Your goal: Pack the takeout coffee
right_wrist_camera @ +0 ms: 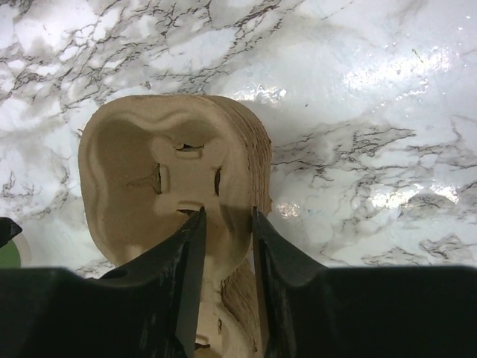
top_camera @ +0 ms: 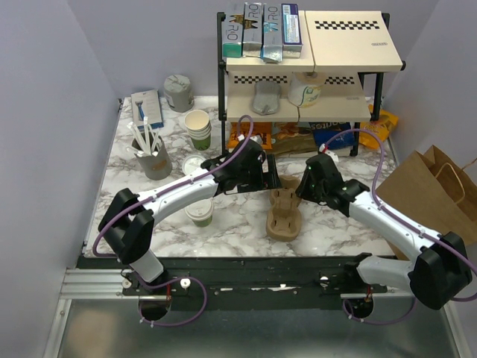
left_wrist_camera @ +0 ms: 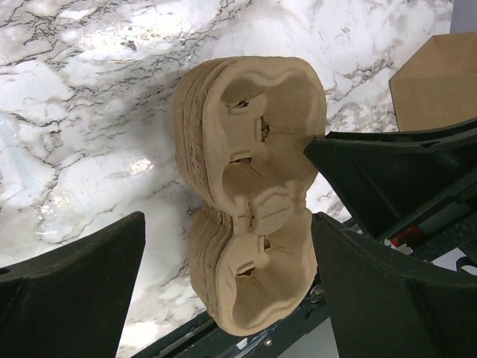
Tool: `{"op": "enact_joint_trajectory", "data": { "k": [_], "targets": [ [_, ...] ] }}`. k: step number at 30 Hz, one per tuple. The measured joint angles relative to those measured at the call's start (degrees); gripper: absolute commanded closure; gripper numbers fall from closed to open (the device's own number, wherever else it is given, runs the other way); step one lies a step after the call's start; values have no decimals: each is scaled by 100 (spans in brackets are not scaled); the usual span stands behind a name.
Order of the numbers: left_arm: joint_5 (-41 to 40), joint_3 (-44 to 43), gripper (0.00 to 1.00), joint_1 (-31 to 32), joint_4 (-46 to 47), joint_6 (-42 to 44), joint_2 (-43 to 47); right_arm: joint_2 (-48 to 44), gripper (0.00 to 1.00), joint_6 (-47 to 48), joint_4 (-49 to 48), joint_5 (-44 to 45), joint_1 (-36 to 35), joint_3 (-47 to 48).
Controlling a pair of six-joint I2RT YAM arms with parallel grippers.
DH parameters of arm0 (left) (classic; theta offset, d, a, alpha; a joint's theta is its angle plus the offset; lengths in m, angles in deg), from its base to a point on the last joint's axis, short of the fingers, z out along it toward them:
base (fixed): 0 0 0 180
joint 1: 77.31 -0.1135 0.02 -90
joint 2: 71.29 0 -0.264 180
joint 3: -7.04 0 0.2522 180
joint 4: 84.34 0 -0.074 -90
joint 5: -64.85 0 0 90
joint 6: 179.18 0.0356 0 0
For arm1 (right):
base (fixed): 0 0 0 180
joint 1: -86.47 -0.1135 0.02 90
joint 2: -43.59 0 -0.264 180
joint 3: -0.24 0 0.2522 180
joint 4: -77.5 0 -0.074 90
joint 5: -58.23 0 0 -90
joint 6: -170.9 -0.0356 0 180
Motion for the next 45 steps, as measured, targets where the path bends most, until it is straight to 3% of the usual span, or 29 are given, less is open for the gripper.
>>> {"op": "enact_joint_trajectory", "data": {
  "k": [10,14,41,45],
  "targets": [
    [2,0,1,0,0,20,0,4,84,83,66,42,4,61],
    [2,0,1,0,0,31,0,2,99,107,201,96,4,175],
    [754,616,1,-70,813,111,234,-1674,99,-37,-566,-190,4,-339],
    [866,839,7,-70,1008,101,345,-1790,99,-57,-686,-251,4,-372]
  ]
}}
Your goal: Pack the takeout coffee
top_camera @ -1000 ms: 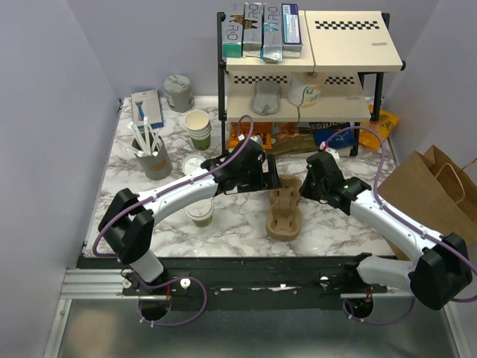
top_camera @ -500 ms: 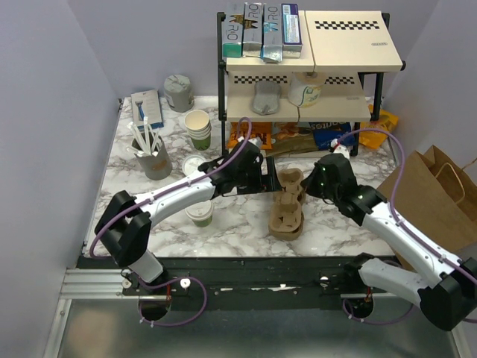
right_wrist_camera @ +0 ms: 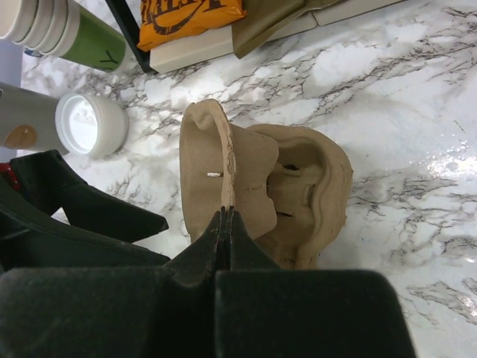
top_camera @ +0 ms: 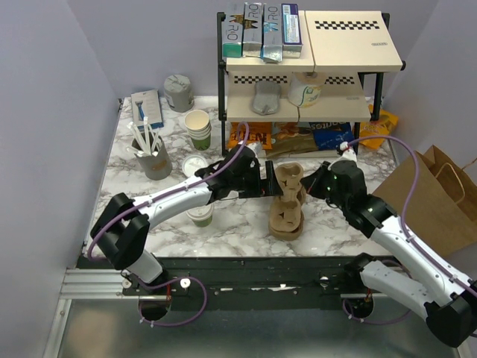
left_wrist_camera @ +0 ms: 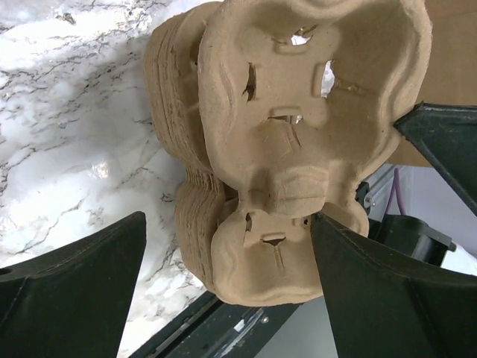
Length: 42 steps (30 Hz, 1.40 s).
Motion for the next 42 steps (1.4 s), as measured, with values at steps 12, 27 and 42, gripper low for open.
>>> {"op": "enact_joint_trajectory", "data": {
  "k": [12,27,42],
  "targets": [
    [-304,-269,25,4,48,11,-140,-142,99,4,-345,-330,0,-267],
    [-385,-494,72,4,22,17,-656,-197,99,2,-389,-400,0,-269],
    [-240,-492,99,2,11,63,-363,-127,18,-66,225,-9,9,-66]
  ]
}}
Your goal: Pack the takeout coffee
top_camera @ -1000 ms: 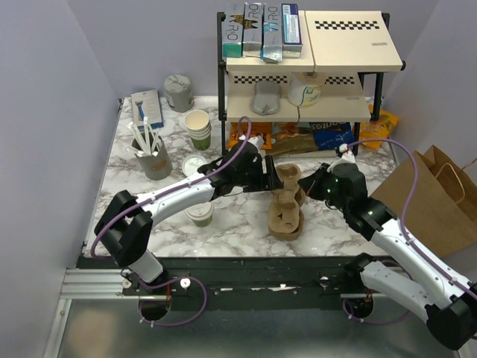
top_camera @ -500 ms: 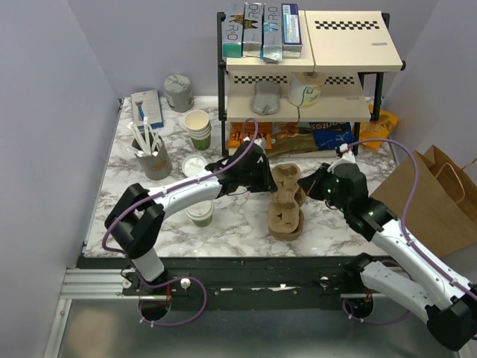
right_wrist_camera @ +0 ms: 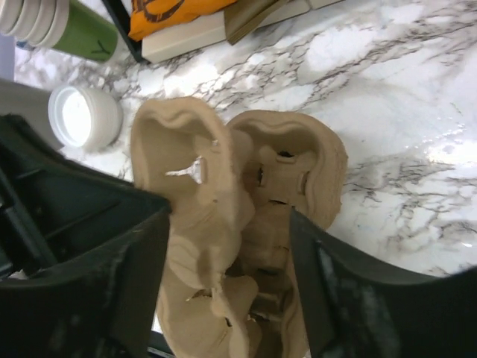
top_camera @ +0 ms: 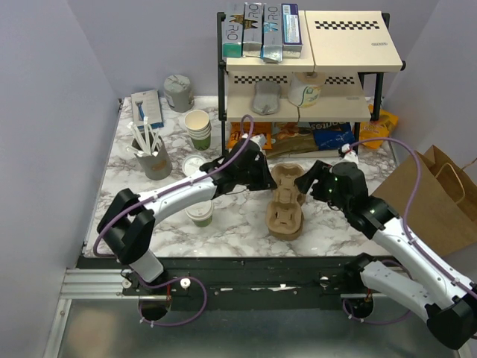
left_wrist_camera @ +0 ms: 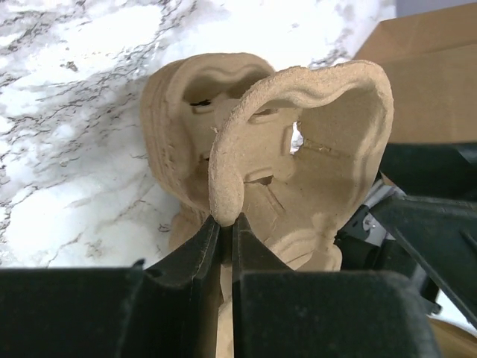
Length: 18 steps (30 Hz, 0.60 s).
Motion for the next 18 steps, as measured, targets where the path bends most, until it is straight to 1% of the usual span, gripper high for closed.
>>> {"op": "enact_joint_trajectory", "data": {
  "k": [3,7,10,14,18],
  "targets": [
    [0,20,99,-2,-17,15,260,-11,13,-146,337,278,0,186],
    [-42,85,99,-28,-157,31,706,20,12,-341,728,446,-2,350],
    [-177,225,98,-92,-374,42,1093,177,13,-466,785,313,-46,452],
    [-468,588,98,-286,-758,74,1768,544,15,-496,627,-205,-109,485],
    [-780,992,96,-811,-1123,70,2726,833,14,-380,732,-225,-7,131]
  ]
}}
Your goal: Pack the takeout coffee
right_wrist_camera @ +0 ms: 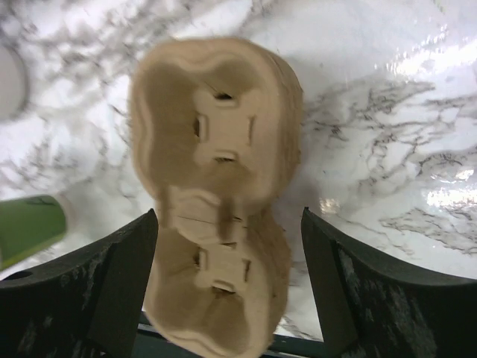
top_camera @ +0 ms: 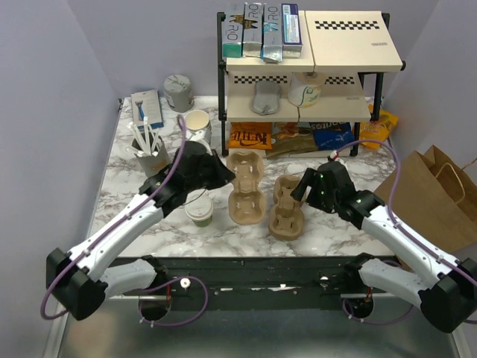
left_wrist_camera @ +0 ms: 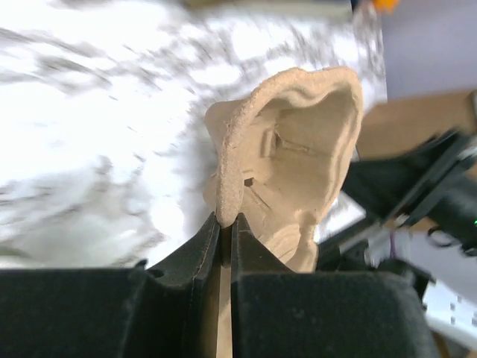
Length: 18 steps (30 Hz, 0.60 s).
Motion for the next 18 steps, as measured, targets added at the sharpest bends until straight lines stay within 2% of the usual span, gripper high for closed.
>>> {"op": "enact_joint_trajectory", "data": {
  "k": [5,9,13,18],
  "targets": [
    [-162,186,96,-240,-76,-9,623,-271,14,295,-214,-544,9,-413],
    [-151,190,96,-240,-74,-9,450,-527,15,483,-433,-730,9,-350],
    [-149,192,96,-240,-76,-4,304,-354,15,577,-219,-619,9,-291],
    [-149,192,96,-240,-74,4,297,-103,21,586,-9,-595,9,-407]
  ]
}}
